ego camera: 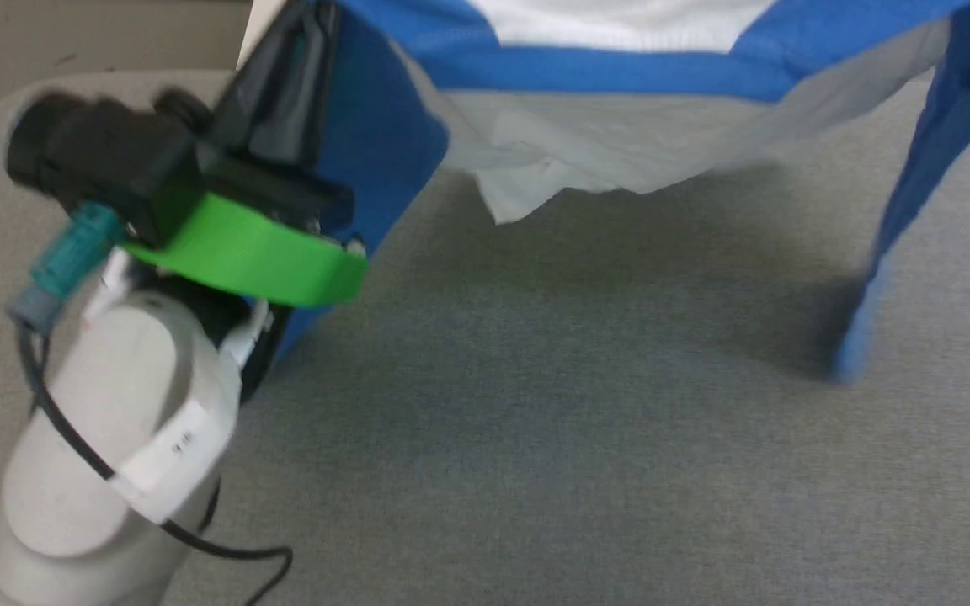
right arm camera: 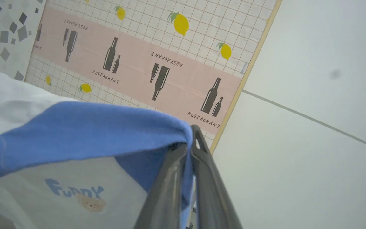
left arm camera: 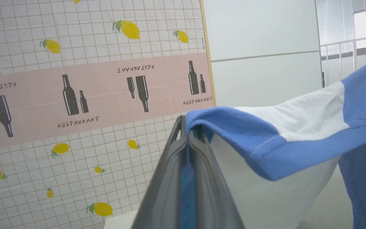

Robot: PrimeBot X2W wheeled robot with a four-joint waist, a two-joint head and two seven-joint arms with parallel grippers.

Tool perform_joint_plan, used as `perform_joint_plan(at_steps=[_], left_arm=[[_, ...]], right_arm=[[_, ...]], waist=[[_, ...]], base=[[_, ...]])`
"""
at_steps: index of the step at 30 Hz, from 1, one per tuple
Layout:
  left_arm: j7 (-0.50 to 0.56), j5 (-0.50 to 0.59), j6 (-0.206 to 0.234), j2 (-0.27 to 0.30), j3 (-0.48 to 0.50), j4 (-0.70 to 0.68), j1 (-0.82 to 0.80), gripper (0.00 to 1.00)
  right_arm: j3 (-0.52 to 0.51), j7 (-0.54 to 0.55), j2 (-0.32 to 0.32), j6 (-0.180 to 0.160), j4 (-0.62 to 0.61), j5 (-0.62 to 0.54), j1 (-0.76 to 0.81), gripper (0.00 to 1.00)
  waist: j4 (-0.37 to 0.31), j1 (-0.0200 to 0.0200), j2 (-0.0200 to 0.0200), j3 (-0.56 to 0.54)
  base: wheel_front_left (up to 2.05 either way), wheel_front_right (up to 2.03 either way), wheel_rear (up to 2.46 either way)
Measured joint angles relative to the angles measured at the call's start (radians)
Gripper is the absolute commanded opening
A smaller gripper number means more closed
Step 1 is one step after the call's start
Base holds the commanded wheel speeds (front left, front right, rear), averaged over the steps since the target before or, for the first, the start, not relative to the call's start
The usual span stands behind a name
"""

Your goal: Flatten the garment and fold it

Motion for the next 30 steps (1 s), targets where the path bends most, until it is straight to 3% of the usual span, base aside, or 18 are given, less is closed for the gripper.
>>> perform_joint_plan(at_steps=[14,23,30], left_arm=[[0.252,-0.044,-0.025,0.022,0.004,-0.041,-0.249,0.0],[0.382,-0.062,-0.026,0.042,0.011,-0.007,-0.352,0.0],[0.43,-0.035,-0.027,0.041,0.007,0.122,-0.546,0.0]], right_arm=[[0.08,0.18,-0.04,0.0,-0.048,0.083,-0.199,0.0],[0.124,0.275,-0.071,0.0,-0.003,0.126,-0.316,0.0],[0.216,0.284,-0.12,0.0,0.144,0.123,-0.525,0.0]], waist=[[-0.065,0.0,0.0,-0.062],[-0.074,0.0,0.0,0.015],[-0.084,0.0,0.0,0.121]], base=[[0.0,0.0,0.0],[0.0,0.0,0.0],[0.0,0.0,0.0]])
